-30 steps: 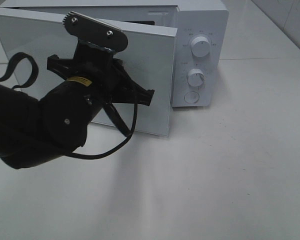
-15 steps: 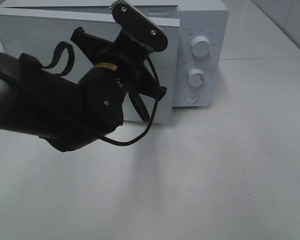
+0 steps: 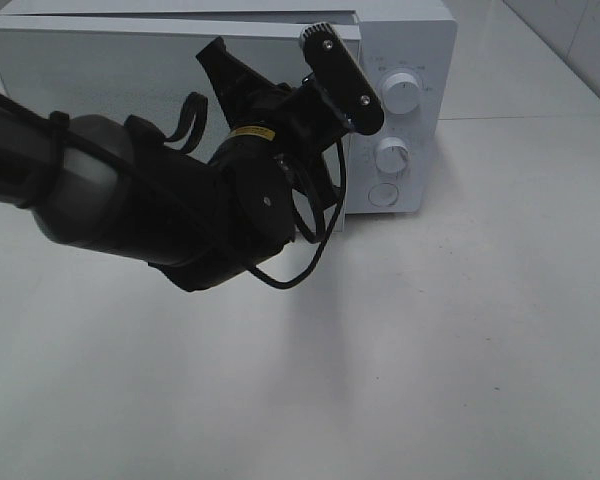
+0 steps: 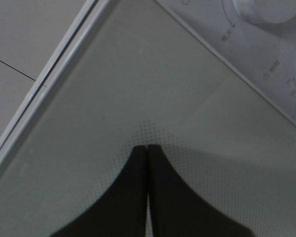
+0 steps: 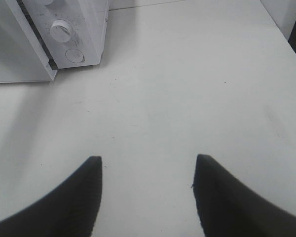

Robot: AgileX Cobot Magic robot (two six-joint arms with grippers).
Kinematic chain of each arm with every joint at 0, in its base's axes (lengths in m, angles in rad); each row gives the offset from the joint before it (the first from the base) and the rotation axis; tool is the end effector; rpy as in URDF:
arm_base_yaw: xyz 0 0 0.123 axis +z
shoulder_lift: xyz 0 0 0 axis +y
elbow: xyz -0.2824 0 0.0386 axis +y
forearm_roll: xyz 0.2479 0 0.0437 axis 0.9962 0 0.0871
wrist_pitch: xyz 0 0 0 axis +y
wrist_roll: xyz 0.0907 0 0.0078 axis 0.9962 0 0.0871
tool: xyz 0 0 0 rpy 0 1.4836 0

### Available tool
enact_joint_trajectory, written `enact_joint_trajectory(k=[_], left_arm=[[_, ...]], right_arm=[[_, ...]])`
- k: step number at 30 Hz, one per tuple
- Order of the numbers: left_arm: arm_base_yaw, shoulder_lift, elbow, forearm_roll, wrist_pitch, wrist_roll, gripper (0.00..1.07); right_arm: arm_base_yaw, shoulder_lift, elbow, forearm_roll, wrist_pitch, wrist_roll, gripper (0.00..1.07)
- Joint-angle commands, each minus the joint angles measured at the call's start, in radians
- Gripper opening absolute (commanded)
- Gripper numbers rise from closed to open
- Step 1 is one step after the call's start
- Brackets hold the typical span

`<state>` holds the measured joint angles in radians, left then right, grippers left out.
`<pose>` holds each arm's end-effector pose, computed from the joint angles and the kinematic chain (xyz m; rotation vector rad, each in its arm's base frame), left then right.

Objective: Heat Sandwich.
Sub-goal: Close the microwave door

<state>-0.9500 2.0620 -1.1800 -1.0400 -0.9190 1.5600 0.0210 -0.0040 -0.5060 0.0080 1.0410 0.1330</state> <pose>0.2970 -0.3081 0.1763 0.9052 1.4996 0.5292 -0.0054 0.0005 0.2804 0.1125 2.0131 0.1075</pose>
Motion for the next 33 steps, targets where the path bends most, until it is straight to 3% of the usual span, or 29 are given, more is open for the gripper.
enact_joint_trajectory(k=[1, 3, 6, 33], left_arm=[[0.007, 0.017, -0.028, -0.014, -0.023, 0.052, 0.00], [0.015, 0.032, -0.049, -0.037, -0.025, 0.112, 0.00], [0.015, 0.035, -0.058, -0.057, -0.025, 0.132, 0.00], [0.096, 0.045, -0.058, -0.041, -0.027, 0.132, 0.00]], right_arm=[[-0.006, -0.026, -0.001, 0.002, -0.008, 0.003, 0.55], [-0.006, -0.026, -0.001, 0.002, -0.008, 0.003, 0.55], [-0.006, -0.026, -0.001, 0.002, -0.008, 0.003, 0.55], [-0.006, -0.026, -0.001, 0.002, -0.008, 0.004, 0.53]])
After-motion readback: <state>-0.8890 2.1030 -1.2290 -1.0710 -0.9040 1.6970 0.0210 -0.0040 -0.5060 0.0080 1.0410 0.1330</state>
